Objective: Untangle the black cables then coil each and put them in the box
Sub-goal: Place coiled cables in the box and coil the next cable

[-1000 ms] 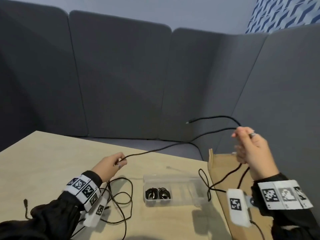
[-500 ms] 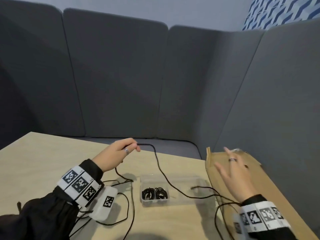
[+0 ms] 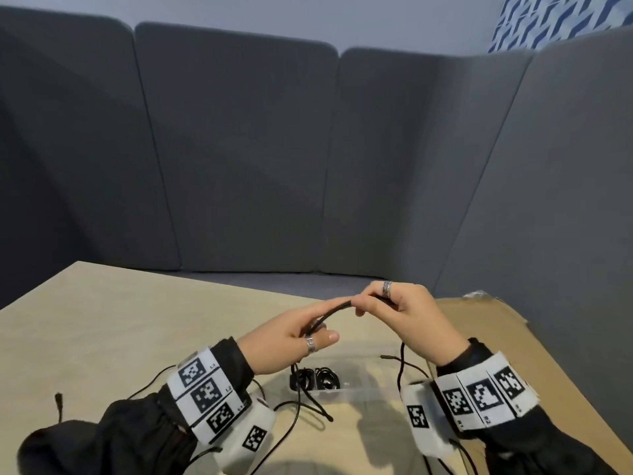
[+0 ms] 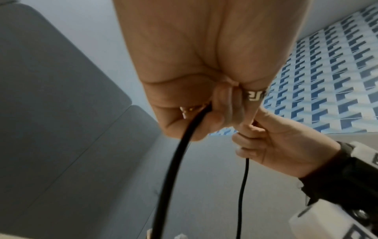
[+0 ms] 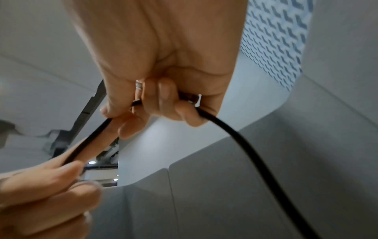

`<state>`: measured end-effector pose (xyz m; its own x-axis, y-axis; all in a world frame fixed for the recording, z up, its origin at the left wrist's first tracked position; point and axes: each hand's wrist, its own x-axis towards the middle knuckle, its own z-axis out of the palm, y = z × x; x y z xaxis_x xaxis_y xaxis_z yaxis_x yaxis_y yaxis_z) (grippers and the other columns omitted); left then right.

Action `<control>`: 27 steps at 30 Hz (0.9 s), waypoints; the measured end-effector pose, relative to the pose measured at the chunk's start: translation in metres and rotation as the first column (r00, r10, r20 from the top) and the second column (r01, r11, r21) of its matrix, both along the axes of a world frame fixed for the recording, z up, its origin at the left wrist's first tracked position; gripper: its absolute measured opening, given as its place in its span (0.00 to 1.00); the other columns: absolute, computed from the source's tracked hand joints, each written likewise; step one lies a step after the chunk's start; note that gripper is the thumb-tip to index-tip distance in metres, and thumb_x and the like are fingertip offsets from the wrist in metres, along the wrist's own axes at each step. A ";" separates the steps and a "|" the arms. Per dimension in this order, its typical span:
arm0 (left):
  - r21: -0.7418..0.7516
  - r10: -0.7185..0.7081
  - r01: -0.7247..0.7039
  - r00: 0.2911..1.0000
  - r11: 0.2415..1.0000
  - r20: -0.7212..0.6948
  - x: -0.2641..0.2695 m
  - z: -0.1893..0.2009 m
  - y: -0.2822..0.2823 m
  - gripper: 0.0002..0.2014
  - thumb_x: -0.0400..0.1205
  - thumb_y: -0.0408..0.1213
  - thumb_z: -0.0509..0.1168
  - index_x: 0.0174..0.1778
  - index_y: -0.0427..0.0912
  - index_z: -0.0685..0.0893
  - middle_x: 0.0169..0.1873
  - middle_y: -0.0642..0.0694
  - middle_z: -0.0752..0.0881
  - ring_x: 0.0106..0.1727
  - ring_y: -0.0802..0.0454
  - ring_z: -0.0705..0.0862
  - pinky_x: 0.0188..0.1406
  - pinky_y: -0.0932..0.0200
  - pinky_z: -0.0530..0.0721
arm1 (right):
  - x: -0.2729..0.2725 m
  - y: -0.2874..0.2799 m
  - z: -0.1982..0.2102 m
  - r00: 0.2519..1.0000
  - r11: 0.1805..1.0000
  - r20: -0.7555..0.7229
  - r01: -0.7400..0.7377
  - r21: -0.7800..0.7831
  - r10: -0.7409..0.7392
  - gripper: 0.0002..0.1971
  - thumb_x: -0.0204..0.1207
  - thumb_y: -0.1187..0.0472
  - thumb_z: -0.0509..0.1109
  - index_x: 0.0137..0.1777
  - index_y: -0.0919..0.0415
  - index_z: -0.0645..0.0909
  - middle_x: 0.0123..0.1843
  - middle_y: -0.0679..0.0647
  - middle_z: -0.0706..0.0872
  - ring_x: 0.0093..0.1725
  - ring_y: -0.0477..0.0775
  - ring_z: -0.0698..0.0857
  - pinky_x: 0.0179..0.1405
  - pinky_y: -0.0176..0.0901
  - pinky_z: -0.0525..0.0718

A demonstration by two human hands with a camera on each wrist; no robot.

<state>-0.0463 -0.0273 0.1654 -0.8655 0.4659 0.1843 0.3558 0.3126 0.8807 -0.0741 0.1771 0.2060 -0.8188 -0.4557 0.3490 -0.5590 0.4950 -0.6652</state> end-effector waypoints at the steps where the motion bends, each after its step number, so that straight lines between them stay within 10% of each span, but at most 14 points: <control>1: 0.010 0.044 -0.045 0.999 0.999 0.021 -0.003 -0.010 -0.003 0.20 0.82 0.41 0.62 0.69 0.62 0.73 0.31 0.55 0.79 0.29 0.61 0.69 0.32 0.69 0.71 | -0.002 0.004 -0.001 0.995 0.997 -0.048 0.082 -0.012 -0.082 0.14 0.75 0.49 0.70 0.28 0.48 0.80 0.24 0.50 0.79 0.26 0.47 0.72 0.30 0.36 0.69; 4: -0.066 0.175 -0.169 0.980 0.983 0.098 -0.013 -0.043 -0.026 0.06 0.82 0.45 0.61 0.48 0.55 0.84 0.26 0.57 0.72 0.26 0.62 0.68 0.29 0.65 0.70 | -0.011 0.033 0.004 0.924 0.928 -0.134 0.338 -0.155 -0.359 0.14 0.77 0.52 0.69 0.29 0.52 0.80 0.28 0.51 0.83 0.29 0.46 0.76 0.33 0.29 0.71; 7: -0.292 0.254 -0.192 0.949 0.937 0.189 -0.016 -0.083 -0.056 0.15 0.84 0.44 0.57 0.31 0.58 0.81 0.24 0.56 0.70 0.28 0.59 0.69 0.32 0.60 0.70 | -0.020 0.078 0.007 0.826 0.823 -0.105 0.523 -0.221 -0.554 0.15 0.79 0.52 0.65 0.33 0.56 0.81 0.32 0.56 0.85 0.35 0.52 0.80 0.36 0.35 0.73; 17: -0.227 0.324 -0.269 0.909 0.936 0.261 -0.021 -0.065 -0.075 0.11 0.85 0.39 0.59 0.42 0.45 0.85 0.25 0.51 0.70 0.28 0.54 0.67 0.26 0.66 0.69 | -0.027 0.164 -0.041 0.500 0.479 -0.116 0.862 0.167 -0.858 0.21 0.80 0.44 0.58 0.52 0.61 0.82 0.52 0.69 0.84 0.51 0.68 0.77 0.53 0.56 0.76; 19: -0.234 0.337 -0.291 0.922 0.928 0.191 -0.020 -0.053 -0.063 0.11 0.85 0.41 0.58 0.44 0.45 0.85 0.26 0.51 0.68 0.27 0.57 0.66 0.24 0.68 0.68 | -0.029 0.142 -0.046 0.555 0.491 -0.186 0.818 0.300 -0.810 0.22 0.78 0.45 0.64 0.68 0.53 0.77 0.65 0.65 0.77 0.66 0.69 0.71 0.65 0.63 0.72; 22: -0.101 0.288 -0.278 0.951 0.955 0.110 -0.020 -0.030 -0.030 0.12 0.85 0.38 0.57 0.44 0.41 0.85 0.26 0.51 0.67 0.21 0.62 0.64 0.21 0.72 0.62 | -0.020 0.078 -0.056 0.872 0.766 -0.079 0.465 0.444 -0.483 0.39 0.69 0.32 0.67 0.79 0.39 0.57 0.77 0.50 0.65 0.80 0.56 0.57 0.75 0.58 0.59; 25: 0.104 0.202 -0.224 0.962 0.969 0.185 -0.013 -0.008 -0.005 0.12 0.84 0.44 0.59 0.45 0.43 0.85 0.24 0.52 0.68 0.25 0.58 0.63 0.23 0.68 0.63 | -0.009 0.026 -0.073 0.989 0.932 0.078 0.091 0.351 -0.126 0.23 0.63 0.20 0.49 0.57 0.21 0.67 0.71 0.33 0.70 0.77 0.40 0.61 0.79 0.60 0.55; 27: 0.318 0.049 -0.155 0.947 0.935 0.317 -0.008 0.002 0.001 0.14 0.80 0.44 0.59 0.51 0.40 0.84 0.21 0.54 0.68 0.24 0.57 0.62 0.26 0.66 0.68 | -0.005 0.012 -0.070 0.990 0.997 0.120 0.072 0.020 -0.074 0.16 0.77 0.34 0.53 0.37 0.39 0.76 0.45 0.40 0.87 0.53 0.41 0.82 0.65 0.59 0.73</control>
<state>-0.0541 -0.0265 0.1672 -0.9436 0.3288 0.0388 0.0416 0.0014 0.9991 -0.0793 0.1891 0.1362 -0.8859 -0.3976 0.2388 -0.4368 0.5423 -0.7177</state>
